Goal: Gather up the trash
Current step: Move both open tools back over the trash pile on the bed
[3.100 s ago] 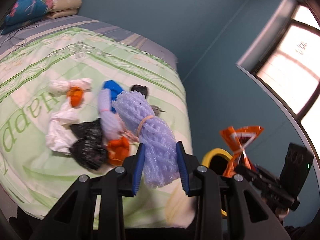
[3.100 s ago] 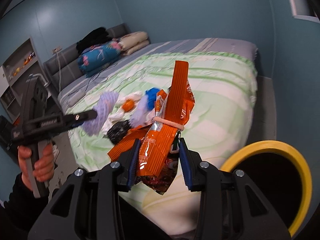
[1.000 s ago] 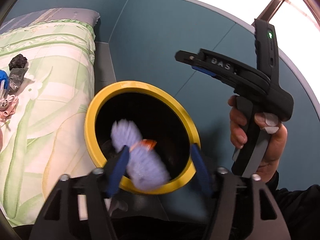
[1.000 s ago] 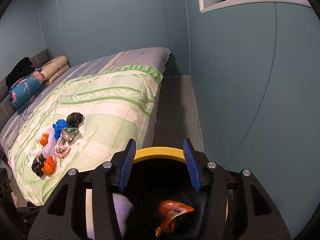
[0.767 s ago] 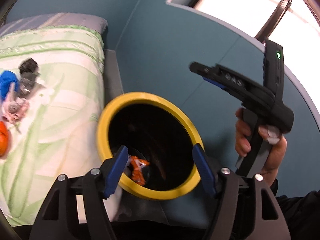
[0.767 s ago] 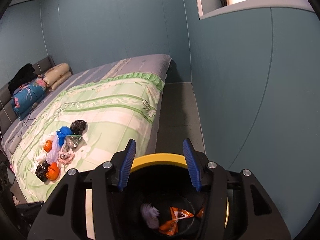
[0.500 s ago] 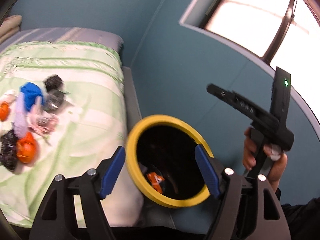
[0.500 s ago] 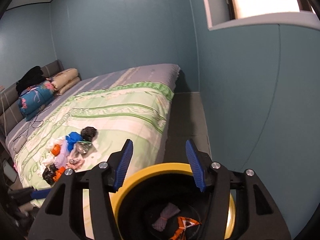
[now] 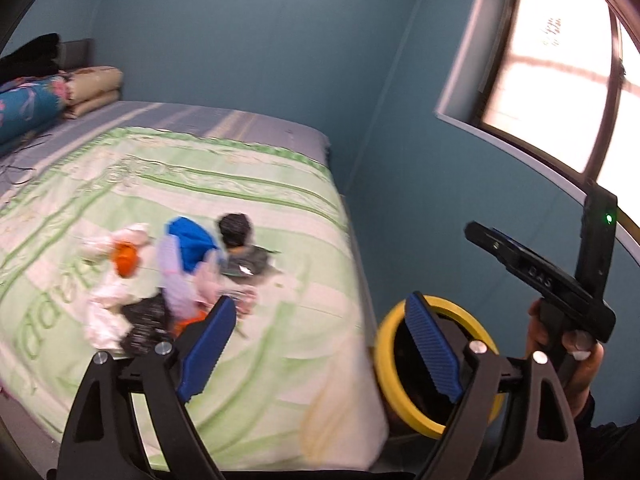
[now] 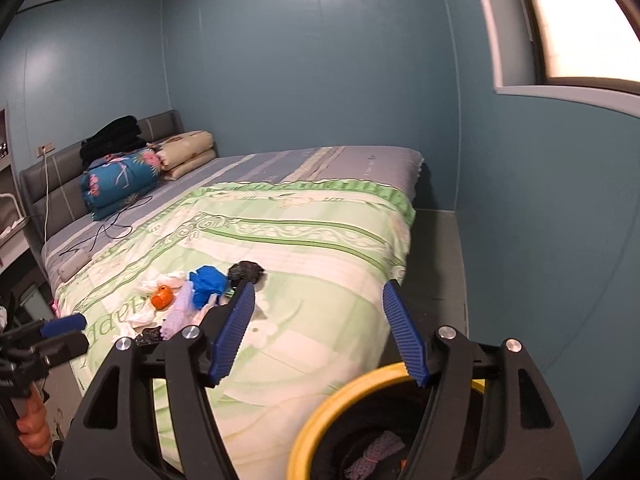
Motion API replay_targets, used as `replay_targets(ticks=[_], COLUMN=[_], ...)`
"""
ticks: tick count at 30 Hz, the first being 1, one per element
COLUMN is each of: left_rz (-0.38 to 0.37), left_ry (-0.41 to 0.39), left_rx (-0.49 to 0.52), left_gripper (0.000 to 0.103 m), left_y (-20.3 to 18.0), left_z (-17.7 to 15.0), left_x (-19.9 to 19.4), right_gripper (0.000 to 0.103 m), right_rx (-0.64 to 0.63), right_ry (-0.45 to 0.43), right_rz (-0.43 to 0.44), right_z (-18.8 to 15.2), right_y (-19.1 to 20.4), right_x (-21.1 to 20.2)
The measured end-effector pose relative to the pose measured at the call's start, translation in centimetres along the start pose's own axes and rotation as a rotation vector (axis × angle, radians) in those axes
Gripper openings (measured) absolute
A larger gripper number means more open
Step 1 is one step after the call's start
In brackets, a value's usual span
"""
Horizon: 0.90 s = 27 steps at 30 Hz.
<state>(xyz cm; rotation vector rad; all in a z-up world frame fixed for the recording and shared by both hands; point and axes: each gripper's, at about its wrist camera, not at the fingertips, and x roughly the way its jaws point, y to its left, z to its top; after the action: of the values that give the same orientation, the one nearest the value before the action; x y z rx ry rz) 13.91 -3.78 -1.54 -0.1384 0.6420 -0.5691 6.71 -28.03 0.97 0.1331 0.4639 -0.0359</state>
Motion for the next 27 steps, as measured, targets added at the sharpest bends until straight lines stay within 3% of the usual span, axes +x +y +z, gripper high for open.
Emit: replay_targets(ticks=[3, 15, 21, 27], left_rz=[0.059, 0.238, 0.301, 0.319], left_ry=[-0.024, -0.050, -0.022, 0.025], left_rx=[-0.012, -0.081, -0.125, -0.179], left_gripper=[0.087, 0.091, 0.092, 0.092], left_y=[2.0, 10.6, 15.1, 18.8], left_z=[0.4, 1.1, 0.1, -1.2], left_x=[-0.8, -1.5, 0.0, 1.8], right_gripper=[0.069, 0.074, 0.076, 0.076], right_rx=[-0.009, -0.050, -0.097, -0.153], right_ry=[0.012, 0.076, 0.130, 0.207], right_rz=[0.024, 0.097, 0.121, 0.122], right_z=[0.3, 0.4, -0.6, -2.1], right_y=[1.0, 5.8, 8.5, 11.2], right_x=[1.0, 7.4, 10.9, 14.6])
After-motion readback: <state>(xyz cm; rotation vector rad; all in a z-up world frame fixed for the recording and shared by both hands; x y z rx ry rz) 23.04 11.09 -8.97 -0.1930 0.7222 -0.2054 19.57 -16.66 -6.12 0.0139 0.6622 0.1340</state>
